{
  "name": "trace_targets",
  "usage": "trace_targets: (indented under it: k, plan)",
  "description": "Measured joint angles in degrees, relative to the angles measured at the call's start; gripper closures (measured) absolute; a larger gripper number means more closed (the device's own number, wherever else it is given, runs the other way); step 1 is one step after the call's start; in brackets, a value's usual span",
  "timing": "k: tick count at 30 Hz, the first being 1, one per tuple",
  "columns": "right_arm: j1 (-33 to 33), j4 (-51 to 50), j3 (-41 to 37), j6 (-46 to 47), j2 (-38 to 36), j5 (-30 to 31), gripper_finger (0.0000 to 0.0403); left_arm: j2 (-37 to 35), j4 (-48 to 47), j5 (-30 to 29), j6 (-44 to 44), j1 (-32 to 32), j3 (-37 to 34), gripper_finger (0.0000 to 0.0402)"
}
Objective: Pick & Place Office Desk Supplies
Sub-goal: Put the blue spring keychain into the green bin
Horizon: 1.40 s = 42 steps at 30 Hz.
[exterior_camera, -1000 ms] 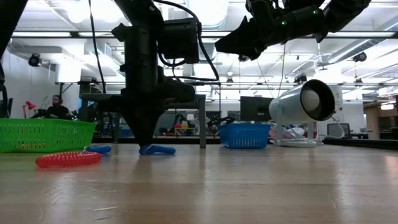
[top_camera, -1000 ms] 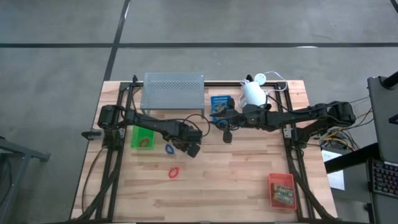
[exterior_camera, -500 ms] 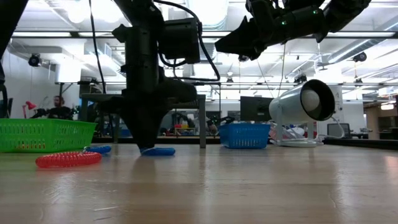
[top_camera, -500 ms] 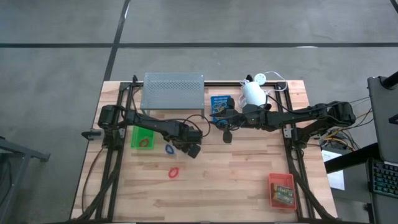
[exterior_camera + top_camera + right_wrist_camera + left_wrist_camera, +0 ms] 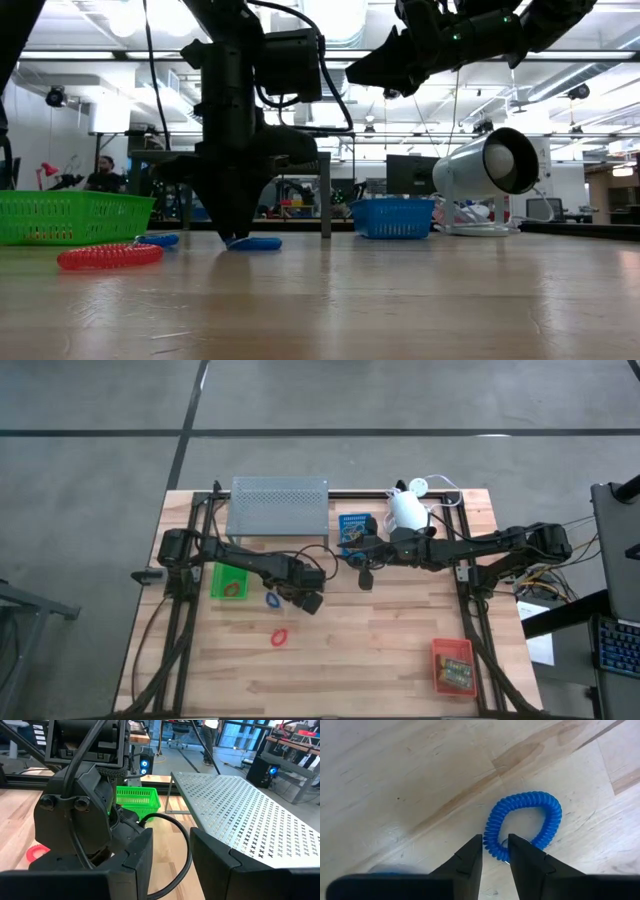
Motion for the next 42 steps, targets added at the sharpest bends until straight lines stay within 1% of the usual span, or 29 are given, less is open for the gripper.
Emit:
trace_targets:
  k: [4,7,9,19,22,28,32,36,42]
  plan:
    - [0.0,0.0,0.0,0.0,0.0,0.0,0.0275,0.0,0.0,0.3,-0.9,0.0,0.0,0.0302]
    - [0.0,0.0,0.0,0.0,0.0,0.0,0.0275,0.0,0.0,3.3,-1.1,0.0,0.0,0.0302]
    - [0.0,0.0,0.0,0.0,0.0,0.0,0.0275,0.0,0.0,4.2,-1.3,0.0,0.0,0.0302]
    - [0.0,0.0,0.0,0.0,0.0,0.0,0.0275,0.0,0.9,5.2,-1.7,0.2,0.0,0.0301]
    - [0.0,0.0,0.0,0.0,0.0,0.0,0.0275,0.0,1.3,5.0,-1.7,0.2,0.0,0.0287]
    - [0.0,0.0,0.0,0.0,0.0,0.0,0.0275,0.0,2.1,4.2,-1.5,0.1,-1.0,0.0231]
    - [0.0,0.0,0.0,0.0,0.0,0.0,0.0275,-0.3,3.4,4.3,-2.9,0.1,-2.6,0.0208]
    - [0.0,0.0,0.0,0.0,0.0,0.0,0.0275,-0.4,4.4,4.8,-3.7,0.1,-3.6,0.0205]
    - [0.0,0.0,0.0,0.0,0.0,0.0,0.0275,-0.4,4.5,4.8,-3.4,0.1,-3.5,0.0219]
